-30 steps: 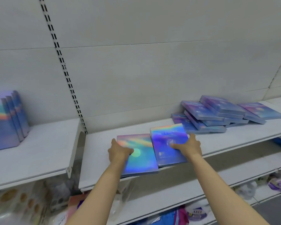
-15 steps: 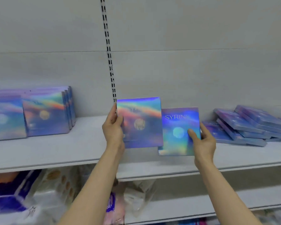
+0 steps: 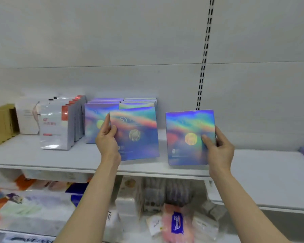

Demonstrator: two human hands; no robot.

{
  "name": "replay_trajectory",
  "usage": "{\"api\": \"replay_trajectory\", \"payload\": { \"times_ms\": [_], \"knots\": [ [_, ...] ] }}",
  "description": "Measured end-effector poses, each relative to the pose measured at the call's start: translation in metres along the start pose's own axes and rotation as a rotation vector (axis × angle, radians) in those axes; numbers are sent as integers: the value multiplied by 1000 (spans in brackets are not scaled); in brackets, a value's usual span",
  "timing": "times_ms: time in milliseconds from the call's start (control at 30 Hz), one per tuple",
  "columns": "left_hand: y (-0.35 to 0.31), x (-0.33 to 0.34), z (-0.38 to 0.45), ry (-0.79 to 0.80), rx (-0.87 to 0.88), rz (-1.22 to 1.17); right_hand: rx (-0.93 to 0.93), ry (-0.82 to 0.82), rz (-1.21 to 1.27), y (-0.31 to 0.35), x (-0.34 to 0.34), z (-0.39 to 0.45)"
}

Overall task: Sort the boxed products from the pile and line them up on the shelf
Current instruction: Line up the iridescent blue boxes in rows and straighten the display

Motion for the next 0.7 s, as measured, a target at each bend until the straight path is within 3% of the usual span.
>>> {"api": "replay_trajectory", "payload": {
  "times_ms": [267,500,600,700],
  "knots": [
    [-30,-80,88,-16,60,88,27,3,20,-16,91,-43],
    [-28,-91,144,11,121,203,53,7,3,-28,139,-55],
    [-19,-87,158,7,214,412,46,16,-4,-32,155,-53],
    [-3,-84,160,115,252,602,25,17,-29,-37,170,-47]
  ]
}}
Point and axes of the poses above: each hand's wrist, its own z-axis towards the middle knuckle, its own x-axis out of the palm, y = z × x, the point moved 4 cm from there along z, towards the middle knuckle, and after that the axes turned 6 degrees about -x, right-handed, at the moved point
